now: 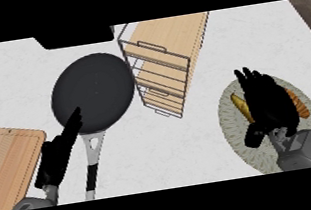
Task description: Pick the pear from the placemat and place it in the tiered shelf
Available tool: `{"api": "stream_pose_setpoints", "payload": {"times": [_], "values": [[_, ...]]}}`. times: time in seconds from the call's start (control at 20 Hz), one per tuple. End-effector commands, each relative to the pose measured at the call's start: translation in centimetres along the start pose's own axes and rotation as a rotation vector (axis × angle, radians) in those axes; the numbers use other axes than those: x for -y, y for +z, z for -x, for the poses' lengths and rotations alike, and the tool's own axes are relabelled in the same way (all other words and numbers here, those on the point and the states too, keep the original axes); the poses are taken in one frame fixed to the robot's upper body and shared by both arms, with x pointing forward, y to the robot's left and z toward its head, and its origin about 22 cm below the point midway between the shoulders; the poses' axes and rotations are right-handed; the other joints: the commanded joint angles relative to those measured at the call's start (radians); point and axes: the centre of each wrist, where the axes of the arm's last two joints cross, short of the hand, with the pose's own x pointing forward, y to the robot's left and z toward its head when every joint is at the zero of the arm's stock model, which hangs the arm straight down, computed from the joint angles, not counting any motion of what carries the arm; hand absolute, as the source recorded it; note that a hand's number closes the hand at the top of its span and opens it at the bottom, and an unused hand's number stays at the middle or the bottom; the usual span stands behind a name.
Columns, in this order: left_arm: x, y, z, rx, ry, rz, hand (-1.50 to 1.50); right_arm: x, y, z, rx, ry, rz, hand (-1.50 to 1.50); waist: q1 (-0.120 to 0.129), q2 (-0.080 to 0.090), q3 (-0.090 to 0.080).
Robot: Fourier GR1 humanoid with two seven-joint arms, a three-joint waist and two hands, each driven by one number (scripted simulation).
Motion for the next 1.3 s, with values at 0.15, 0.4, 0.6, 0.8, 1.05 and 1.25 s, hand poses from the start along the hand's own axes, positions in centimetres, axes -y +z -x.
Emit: {"api": "stream_pose_setpoints", "payload": {"times": [0.15,0.4,0.6,0.8,1.05,1.25], "values": [[0.4,-0.1,0.3,-0.012,0.004,-0.007,0.00,-2.6,-0.4,-1.5,-0.101,0.040,-0.046,-1.50,-0.009,-0.001,0.001],[0.6,1.4,1.2,0.009,0.003,-0.011,0.00,-2.2,-0.1,-2.2,-0.137,0.084,0.008,-1.50,-0.008,-0.002,0.001],[-1.0,-0.6,0.7,-0.009,0.013,-0.010,0.00,-5.2,-2.5,-0.4,-0.152,0.095,0.032,-1.50,-0.008,0.000,0.001],[-1.5,1.2,0.2,-0.006,0.004,-0.023,0.00,-4.2,-1.3,2.2,-0.160,0.132,0.011,-1.50,-0.009,-0.002,0.001],[0.5,1.1,-1.0,-0.013,0.004,0.001,0.00,-5.7,-2.3,2.0,-0.177,0.153,0.006,-1.50,-0.008,-0.001,0.001],[-1.6,-0.4,-1.1,-0.002,-0.005,-0.009,0.00,-4.3,-3.2,-0.6,-0.174,0.141,0.006,-1.50,-0.008,-0.001,0.001]]}}
